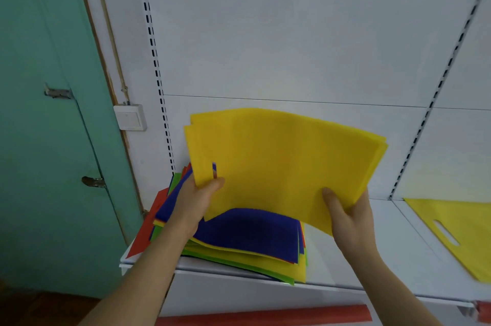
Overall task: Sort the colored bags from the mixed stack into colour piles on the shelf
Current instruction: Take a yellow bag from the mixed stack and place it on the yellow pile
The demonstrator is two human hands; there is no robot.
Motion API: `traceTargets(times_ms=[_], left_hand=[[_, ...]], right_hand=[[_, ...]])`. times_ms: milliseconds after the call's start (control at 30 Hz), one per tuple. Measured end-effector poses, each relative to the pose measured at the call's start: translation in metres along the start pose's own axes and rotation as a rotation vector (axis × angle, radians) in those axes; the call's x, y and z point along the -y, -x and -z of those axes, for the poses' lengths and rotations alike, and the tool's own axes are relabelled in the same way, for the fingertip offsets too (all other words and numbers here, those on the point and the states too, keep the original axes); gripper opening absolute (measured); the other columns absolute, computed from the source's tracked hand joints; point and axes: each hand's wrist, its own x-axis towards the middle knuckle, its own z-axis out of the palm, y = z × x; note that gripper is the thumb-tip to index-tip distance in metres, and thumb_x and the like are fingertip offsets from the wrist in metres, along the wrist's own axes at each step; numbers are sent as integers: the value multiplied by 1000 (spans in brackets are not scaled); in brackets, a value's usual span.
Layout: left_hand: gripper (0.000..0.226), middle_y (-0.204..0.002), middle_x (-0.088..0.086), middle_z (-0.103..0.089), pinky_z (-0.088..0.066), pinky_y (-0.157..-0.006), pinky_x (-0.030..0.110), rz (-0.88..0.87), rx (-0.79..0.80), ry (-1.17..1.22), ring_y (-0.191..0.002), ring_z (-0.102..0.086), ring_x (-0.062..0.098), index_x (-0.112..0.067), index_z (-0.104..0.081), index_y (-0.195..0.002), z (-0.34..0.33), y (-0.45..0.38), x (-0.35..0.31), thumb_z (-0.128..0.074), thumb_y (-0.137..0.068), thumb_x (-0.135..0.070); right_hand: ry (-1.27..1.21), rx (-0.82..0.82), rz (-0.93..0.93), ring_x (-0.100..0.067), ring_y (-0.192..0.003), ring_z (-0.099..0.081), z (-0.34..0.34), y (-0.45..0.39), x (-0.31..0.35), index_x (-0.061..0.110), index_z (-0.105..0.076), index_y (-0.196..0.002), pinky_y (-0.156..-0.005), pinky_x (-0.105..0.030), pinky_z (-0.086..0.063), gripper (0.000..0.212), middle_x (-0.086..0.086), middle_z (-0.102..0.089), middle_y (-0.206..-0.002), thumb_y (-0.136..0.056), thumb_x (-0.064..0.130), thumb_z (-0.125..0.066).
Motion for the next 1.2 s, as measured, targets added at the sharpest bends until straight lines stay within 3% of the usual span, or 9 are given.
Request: traceTargets(times_ms=[100, 200, 333, 433, 633, 867, 967, 1100, 1200], left_hand=[[20, -108, -7, -78, -57, -95, 48, -42, 4, -29, -109, -72, 20, -36, -77, -103, -1, -2, 2, -74, -86, -47], [21, -112, -15, -77, -54, -89, 37, -56, 15, -27, -107, -71, 10, -49, -74, -111, -1, -3, 2, -70, -90, -48], [9, -102, -22, -73, -51, -79, 27, -97, -6, -84, -98, -68, 2, -53, -69, -105, -1, -9, -1, -62, -100, -51], [8, -109, -20, -69, -52, -83, 24, -80, 94, -144, -103, -65, 1, -65, -61, -103, 0, -15, 2, -54, -102, -61], [26, -99, 11, -65, -45, -78, 40, -168, 15, -120, -88, -63, 24, -20, -64, -98, -9, -22, 6, -50, -105, -40], [49, -78, -6, -65, -42, -60, 12, -278, -21, -217, -71, -59, 5, -17, -61, -87, -70, -4, -3, -40, -109, -54], [49, -70, 1, -60, -40, -53, 18, -377, -69, -268, -65, -57, 14, -17, -57, -82, -111, 12, -7, -39, -109, -54], [28, -72, -7, -58, -38, -52, 21, -474, -93, -306, -64, -57, 11, -32, -51, -90, -179, 36, -12, -41, -110, -50], [19, -90, -8, -64, -45, -60, 32, -442, -95, -300, -75, -63, 9, -23, -52, -126, -236, 55, -11, -45, -110, -32]], right_hand=[[9, 28, -16, -9, -102, -64, -1, 2, -3, 69, -45, -115, -80, -44, -54, 44, 26, -65, -111, -82, 47, -64], [35, -51, -4, -14, -90, -66, -3, -1, -7, 49, -56, -110, -73, -45, -56, 32, 15, -67, -97, -81, 35, -58], [5, -209, -18, -22, -86, -63, -12, -8, -5, 41, -51, -100, -67, -42, -50, 18, 16, -61, -88, -85, 46, -61], [-40, -89, -102, -17, -97, -61, -23, -7, -6, 43, -49, -109, -72, -40, -47, 23, 18, -61, -99, -87, 48, -55], [81, -170, -30, -5, -93, -64, 0, -10, -5, 45, -53, -115, -72, -32, -47, 36, 14, -66, -104, -94, 16, -54], [225, -290, 95, -11, -73, -58, 78, -2, -8, 45, -61, -110, -60, -34, -42, 32, 15, -63, -89, -98, 20, -45], [308, -311, 172, -8, -85, -60, 117, 1, -11, 45, -66, -100, -68, -25, -43, 43, 19, -64, -105, -97, 10, -43], [448, -311, 238, -2, -95, -59, 183, 7, -18, 32, -69, -115, -74, -28, -46, 24, 16, -59, -118, -101, 15, -60], [585, -281, 271, 1, -88, -52, 248, 11, -27, 27, -67, -126, -68, -21, -38, 34, 14, -52, -122, -95, 12, -68]])
